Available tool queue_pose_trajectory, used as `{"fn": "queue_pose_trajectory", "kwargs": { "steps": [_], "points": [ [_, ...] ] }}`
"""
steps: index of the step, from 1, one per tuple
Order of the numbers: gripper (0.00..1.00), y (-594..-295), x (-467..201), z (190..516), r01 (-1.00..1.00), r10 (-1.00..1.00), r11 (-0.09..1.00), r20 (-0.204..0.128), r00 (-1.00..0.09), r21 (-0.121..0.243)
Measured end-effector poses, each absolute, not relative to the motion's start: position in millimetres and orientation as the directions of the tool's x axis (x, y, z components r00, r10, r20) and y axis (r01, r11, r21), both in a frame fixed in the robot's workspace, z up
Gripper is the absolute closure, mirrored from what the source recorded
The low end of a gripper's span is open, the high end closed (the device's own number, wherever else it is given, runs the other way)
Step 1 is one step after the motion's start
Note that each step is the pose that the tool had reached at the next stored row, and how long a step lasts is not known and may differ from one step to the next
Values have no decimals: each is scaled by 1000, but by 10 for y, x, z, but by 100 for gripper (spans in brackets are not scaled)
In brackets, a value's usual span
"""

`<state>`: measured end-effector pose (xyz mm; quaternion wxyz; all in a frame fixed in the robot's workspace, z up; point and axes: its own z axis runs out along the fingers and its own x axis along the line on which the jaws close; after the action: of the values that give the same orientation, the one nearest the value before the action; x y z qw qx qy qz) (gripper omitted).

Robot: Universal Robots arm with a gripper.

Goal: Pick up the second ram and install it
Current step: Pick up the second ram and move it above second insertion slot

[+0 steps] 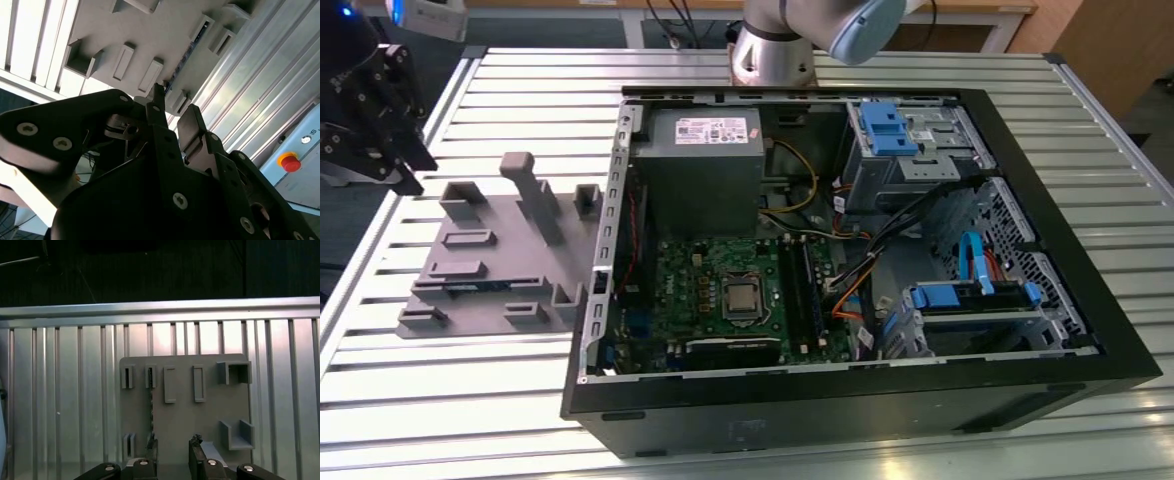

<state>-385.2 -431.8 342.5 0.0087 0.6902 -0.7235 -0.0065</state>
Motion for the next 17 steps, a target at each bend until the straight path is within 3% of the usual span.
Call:
{"fn": "queue_pose_trajectory", "kwargs": {
  "steps": [17],
  "points": [
    [62,-4324,-3852,3380,-999,-999,47,3,-47,21]
  ]
}}
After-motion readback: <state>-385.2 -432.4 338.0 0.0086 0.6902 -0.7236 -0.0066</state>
